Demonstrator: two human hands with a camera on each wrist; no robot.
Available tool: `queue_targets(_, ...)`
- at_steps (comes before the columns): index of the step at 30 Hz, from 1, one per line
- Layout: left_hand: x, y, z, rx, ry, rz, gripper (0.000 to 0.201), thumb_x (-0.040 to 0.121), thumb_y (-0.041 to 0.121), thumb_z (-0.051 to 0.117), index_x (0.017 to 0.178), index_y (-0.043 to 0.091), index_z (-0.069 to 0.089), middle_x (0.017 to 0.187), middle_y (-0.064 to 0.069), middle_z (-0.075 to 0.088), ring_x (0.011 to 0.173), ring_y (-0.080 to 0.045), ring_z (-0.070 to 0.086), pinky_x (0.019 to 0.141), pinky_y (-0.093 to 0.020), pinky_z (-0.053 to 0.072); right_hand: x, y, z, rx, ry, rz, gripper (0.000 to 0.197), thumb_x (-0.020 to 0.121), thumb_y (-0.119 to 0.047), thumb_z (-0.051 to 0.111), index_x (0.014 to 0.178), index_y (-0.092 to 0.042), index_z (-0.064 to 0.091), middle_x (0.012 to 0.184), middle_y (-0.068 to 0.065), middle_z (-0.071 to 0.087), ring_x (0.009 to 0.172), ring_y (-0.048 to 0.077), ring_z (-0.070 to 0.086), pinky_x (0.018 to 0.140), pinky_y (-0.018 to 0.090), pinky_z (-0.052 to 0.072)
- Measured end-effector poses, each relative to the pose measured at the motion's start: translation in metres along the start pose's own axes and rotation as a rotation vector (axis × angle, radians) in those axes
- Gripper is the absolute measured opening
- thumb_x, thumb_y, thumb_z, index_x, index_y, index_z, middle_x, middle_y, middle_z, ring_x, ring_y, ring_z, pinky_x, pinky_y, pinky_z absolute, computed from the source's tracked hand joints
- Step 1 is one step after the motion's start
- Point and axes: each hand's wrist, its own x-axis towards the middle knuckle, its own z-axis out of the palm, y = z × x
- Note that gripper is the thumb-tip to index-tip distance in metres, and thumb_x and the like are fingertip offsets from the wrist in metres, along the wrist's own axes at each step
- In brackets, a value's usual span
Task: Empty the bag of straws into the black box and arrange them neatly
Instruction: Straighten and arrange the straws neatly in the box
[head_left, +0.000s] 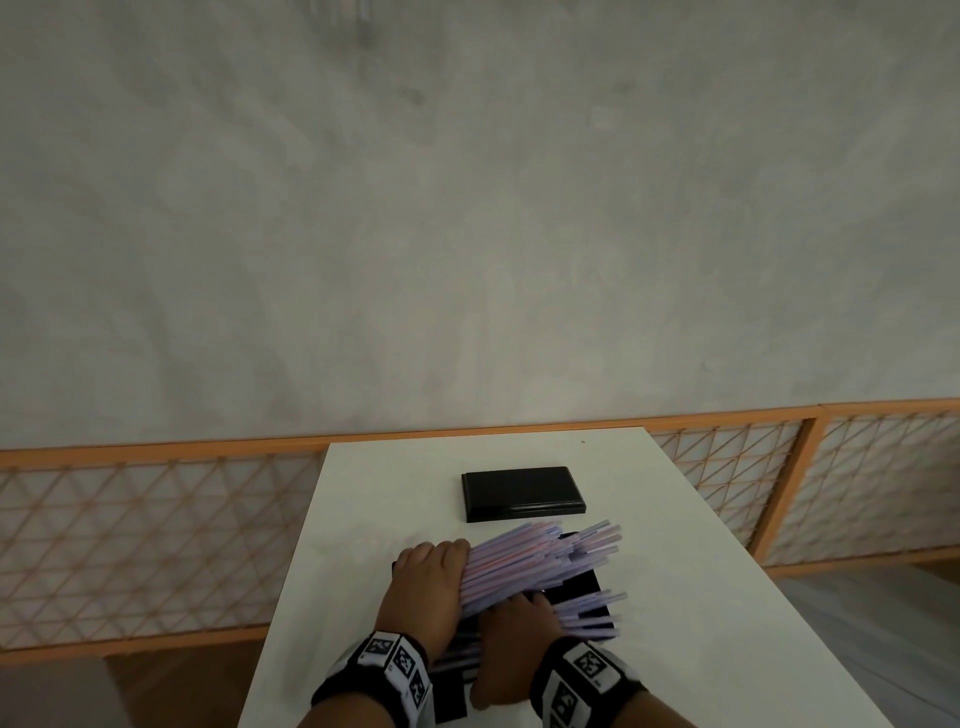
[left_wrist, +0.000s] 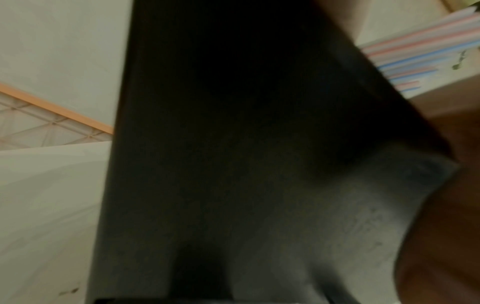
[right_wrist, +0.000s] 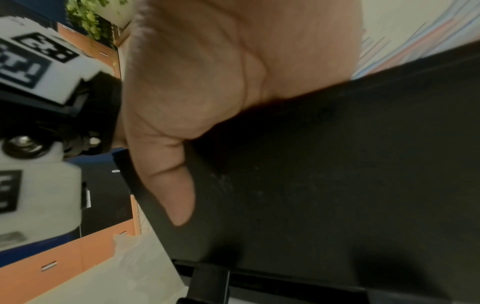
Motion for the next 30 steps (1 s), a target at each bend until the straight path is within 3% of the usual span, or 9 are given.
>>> queue_targets(4, 0.0, -0.001, 0.001, 0.018, -0.005, 0.003, 0.071, 0.037, 0.024, 0.082, 0.098, 0.025, 0.045, 0.073, 0.01, 0.063, 0.062, -0.011, 0.059, 0.058, -0.026, 0.05, -0.001, 0.002, -0.005, 0.034, -0.052, 0.001, 0.088, 0.076, -0.049, 0.067, 0.147, -0.016, 0.027, 0.15, 0.01, 0.034, 0.138, 0.03, 0.028, 0.114, 0.048, 0.016)
queue_targets(9, 0.0, 0.0, 0.002, 0.026, -0.009, 0.008, 0.071, 0.039, 0.026, 0.083, 0.098, 0.025, 0.045, 0.073, 0.009, 0.063, 0.062, -0.012, 0.059, 0.059, -0.026, 0.05, -0.002, 0.005, -0.005, 0.056, -0.011, -0.029, 0.078, 0.073, -0.049, 0.07, 0.138, -0.015, 0.043, 0.141, 0.01, 0.046, 0.133, 0.03, 0.036, 0.113, 0.046, 0.018)
queue_targets(13, -0.001, 0.001, 0.002, 0.033, 0.001, 0.023, 0.069, 0.04, 0.024, 0.083, 0.099, 0.025, 0.046, 0.073, 0.009, 0.062, 0.063, -0.012, 0.058, 0.06, -0.026, 0.049, -0.002, 0.004, -0.002, 0.074, -0.002, -0.038, 0.08, 0.069, -0.05, 0.071, 0.138, -0.021, 0.043, 0.145, 0.006, 0.042, 0.136, 0.029, 0.031, 0.113, 0.049, 0.017)
queue_targets(16, -0.001, 0.001, 0.001, 0.037, 0.009, 0.017, 0.069, 0.04, 0.023, 0.082, 0.098, 0.025, 0.046, 0.073, 0.009, 0.062, 0.063, -0.012, 0.058, 0.06, -0.025, 0.049, -0.003, 0.007, -0.004, 0.095, -0.015, -0.066, 0.071, 0.071, -0.045, 0.072, 0.134, -0.021, 0.049, 0.141, 0.006, 0.046, 0.132, 0.029, 0.037, 0.111, 0.045, 0.021)
queue_targets(21, -0.003, 0.002, 0.001, 0.033, -0.009, 0.017, 0.068, 0.041, 0.026, 0.082, 0.098, 0.026, 0.045, 0.073, 0.01, 0.062, 0.064, -0.012, 0.057, 0.062, -0.024, 0.048, 0.004, 0.006, -0.01, 0.148, -0.168, -0.078, 0.069, 0.073, -0.045, 0.074, 0.131, -0.014, 0.052, 0.133, 0.01, 0.054, 0.122, 0.03, 0.049, 0.102, 0.037, 0.038)
queue_targets(26, -0.003, 0.004, -0.003, 0.026, -0.025, 0.021, 0.069, 0.038, 0.03, 0.081, 0.097, 0.026, 0.045, 0.073, 0.009, 0.062, 0.064, -0.013, 0.058, 0.06, -0.026, 0.049, 0.011, 0.003, -0.013, 0.307, -0.241, -0.132, 0.071, 0.072, -0.045, 0.076, 0.134, -0.022, 0.051, 0.135, 0.005, 0.055, 0.121, 0.026, 0.05, 0.104, 0.034, 0.038)
queue_targets(30, -0.003, 0.003, -0.001, 0.027, -0.014, 0.019, 0.063, 0.043, 0.027, 0.08, 0.096, 0.025, 0.045, 0.073, 0.009, 0.061, 0.064, -0.013, 0.058, 0.06, -0.027, 0.049, 0.008, 0.003, -0.01, 0.355, -0.155, -0.172, 0.07, 0.071, -0.052, 0.076, 0.132, -0.026, 0.054, 0.133, 0.002, 0.057, 0.12, 0.025, 0.051, 0.104, 0.033, 0.037)
